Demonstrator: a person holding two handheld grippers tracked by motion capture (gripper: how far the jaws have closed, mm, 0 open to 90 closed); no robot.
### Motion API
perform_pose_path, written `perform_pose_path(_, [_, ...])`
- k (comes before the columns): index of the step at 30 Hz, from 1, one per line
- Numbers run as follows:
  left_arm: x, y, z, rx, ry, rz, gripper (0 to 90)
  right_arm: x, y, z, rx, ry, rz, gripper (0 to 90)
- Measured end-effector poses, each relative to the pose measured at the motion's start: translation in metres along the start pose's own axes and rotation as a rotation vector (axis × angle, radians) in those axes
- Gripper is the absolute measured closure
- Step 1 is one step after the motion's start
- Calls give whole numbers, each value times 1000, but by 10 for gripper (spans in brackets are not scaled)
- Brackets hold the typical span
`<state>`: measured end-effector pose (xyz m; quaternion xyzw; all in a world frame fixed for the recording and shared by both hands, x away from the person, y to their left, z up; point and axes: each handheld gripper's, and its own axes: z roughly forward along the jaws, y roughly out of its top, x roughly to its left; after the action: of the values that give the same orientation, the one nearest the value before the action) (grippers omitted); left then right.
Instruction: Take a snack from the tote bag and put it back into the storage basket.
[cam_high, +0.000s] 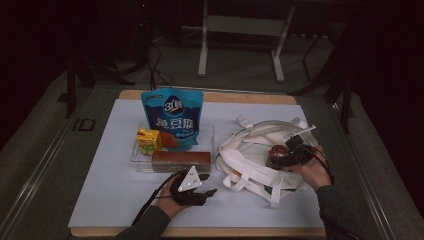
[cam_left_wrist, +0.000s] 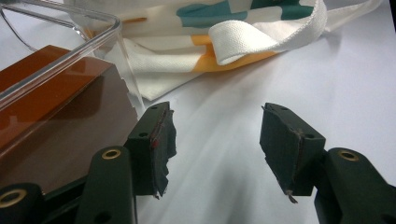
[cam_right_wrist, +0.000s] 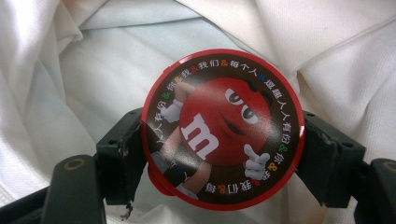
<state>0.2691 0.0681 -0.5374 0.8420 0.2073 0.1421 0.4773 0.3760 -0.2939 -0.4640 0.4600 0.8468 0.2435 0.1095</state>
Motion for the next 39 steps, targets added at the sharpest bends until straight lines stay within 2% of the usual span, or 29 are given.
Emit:
perform_pose_path(14, [0,0,0,1,-1,0,437,9,11,-12,-21,-1,-13,253])
perform_pose_path(39, [0,0,0,3,-1,4,437,27,30,-31,-59,25,-57,254])
